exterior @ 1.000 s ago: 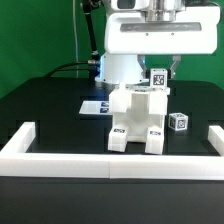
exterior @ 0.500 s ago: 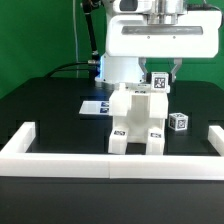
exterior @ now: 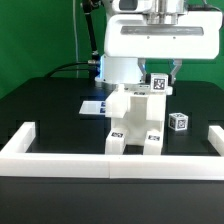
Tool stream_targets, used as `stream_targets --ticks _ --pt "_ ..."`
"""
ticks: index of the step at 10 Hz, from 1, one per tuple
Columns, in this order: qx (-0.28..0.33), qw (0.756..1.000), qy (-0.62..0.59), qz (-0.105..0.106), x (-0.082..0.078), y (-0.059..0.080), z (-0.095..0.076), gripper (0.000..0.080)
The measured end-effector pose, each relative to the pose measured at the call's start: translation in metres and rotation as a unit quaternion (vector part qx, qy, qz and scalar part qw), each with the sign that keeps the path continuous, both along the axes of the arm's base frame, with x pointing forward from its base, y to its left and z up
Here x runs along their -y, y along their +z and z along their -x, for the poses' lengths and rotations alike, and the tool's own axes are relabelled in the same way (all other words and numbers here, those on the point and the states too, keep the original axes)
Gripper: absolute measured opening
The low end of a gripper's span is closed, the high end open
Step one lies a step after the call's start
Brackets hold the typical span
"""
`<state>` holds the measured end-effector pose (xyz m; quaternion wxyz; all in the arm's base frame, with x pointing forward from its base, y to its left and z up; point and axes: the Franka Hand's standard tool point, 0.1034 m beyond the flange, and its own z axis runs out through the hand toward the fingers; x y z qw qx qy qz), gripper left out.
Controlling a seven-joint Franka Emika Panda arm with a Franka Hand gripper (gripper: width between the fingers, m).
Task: Assemble chair
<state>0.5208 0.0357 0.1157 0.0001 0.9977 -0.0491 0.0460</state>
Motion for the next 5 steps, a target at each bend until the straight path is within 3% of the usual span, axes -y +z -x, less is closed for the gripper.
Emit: stream_targets --ticks 5 --pt "0.000 1.000 -0.010 -0.001 -0.0001 0.0000 0.0000 0.0290"
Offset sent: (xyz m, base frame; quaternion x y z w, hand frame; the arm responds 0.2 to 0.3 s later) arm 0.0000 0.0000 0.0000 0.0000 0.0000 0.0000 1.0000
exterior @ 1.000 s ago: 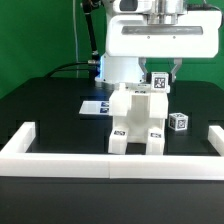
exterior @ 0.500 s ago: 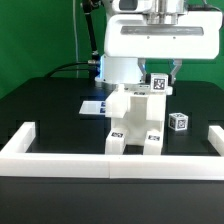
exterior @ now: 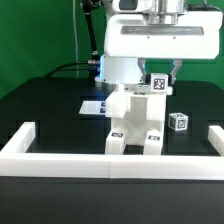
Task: Assemble chair
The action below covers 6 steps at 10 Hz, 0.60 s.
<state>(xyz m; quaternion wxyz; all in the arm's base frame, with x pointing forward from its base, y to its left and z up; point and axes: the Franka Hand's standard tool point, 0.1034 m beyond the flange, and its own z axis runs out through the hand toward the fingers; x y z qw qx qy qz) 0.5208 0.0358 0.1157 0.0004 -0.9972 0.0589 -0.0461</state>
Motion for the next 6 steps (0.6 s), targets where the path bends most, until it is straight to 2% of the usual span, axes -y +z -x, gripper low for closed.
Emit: stream_targets --ticks 2,6 --pt "0.000 1.000 -0.017 -0.002 -0.0003 0.0000 0.0000 0.0290" --pt "0.001 0.989 -0.148 -0.015 -0.0017 -0.0002 0.0002 0.0290"
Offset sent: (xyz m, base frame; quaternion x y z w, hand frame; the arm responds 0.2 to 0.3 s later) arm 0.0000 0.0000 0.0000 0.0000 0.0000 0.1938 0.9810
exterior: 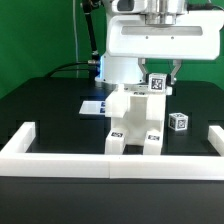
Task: Assemble chair
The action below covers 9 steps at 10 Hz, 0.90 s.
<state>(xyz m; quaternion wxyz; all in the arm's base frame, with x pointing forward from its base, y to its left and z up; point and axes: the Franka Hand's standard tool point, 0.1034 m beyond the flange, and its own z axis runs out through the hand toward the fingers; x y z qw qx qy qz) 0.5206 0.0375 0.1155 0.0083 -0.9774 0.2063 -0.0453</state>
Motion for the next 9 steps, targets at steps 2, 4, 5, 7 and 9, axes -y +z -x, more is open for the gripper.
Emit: stream_targets --ticks 2,4,5,7,9 --pt "0.000 0.998 -0.056 -0.008 -0.0009 0.0000 0.0001 0.0290" --pt "0.000 0.991 -0.132 -0.017 -0.0022 -0.0001 0.0002 0.0290" --pt "0.000 0.986 -0.163 -0.022 -0.0024 -0.0001 0.0002 0.0291" --pt "0.000 0.971 -0.237 -0.033 -0.0037 -0.0001 0.0002 0.0291" --pt "-0.001 0.964 -0.264 -0.035 -0.0039 -0.0006 0.0005 0.0297"
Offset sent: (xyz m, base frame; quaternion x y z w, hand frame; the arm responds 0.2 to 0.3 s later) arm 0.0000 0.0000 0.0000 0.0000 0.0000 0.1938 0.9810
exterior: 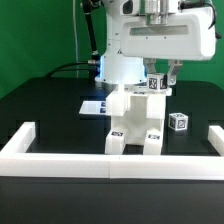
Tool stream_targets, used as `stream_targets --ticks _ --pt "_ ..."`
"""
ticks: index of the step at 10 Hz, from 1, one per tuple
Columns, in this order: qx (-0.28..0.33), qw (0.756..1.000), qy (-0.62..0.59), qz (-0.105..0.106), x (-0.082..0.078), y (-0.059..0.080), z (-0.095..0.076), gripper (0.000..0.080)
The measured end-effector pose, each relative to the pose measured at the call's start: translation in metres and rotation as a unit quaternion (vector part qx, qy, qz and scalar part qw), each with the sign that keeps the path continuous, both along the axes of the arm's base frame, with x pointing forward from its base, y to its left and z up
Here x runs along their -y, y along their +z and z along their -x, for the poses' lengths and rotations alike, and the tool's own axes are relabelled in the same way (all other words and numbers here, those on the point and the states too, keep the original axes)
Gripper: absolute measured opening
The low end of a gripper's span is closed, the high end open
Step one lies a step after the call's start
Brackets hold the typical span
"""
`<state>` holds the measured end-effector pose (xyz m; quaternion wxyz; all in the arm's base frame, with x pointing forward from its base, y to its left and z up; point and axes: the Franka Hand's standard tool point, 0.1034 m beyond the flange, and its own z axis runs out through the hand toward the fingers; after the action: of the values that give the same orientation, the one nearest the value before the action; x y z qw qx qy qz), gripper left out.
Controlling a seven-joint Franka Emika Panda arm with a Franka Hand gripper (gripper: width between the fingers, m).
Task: Assemble chair
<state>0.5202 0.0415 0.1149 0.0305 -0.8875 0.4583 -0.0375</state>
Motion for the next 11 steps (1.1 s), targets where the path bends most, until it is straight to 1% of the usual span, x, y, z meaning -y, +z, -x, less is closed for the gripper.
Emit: stream_targets --ticks 1,2,3,4,6,7,10,11 --pt "0.000 1.000 0.015 0.003 0.0002 -0.0003 0.0000 0.0478" --pt "0.000 0.999 0.054 0.008 -0.0006 -0.0014 -0.0004 0.0611" --pt "0.000 0.998 0.060 0.009 -0.0014 -0.0021 -0.0006 0.0639" --pt "0.002 0.992 0.122 0.019 -0.0010 -0.0017 -0.0014 0.0639" --pt "0.007 0.968 0.249 0.033 0.0016 -0.0006 -0.0033 0.0648" --pt "0.008 0.958 0.284 0.036 0.0035 -0.0007 -0.0034 0.0649" --pt "0.008 0.916 0.398 0.048 0.0041 -0.0009 -0.0032 0.0649" --pt "0.008 0.905 0.421 0.050 0.0043 -0.0009 -0.0032 0.0649"
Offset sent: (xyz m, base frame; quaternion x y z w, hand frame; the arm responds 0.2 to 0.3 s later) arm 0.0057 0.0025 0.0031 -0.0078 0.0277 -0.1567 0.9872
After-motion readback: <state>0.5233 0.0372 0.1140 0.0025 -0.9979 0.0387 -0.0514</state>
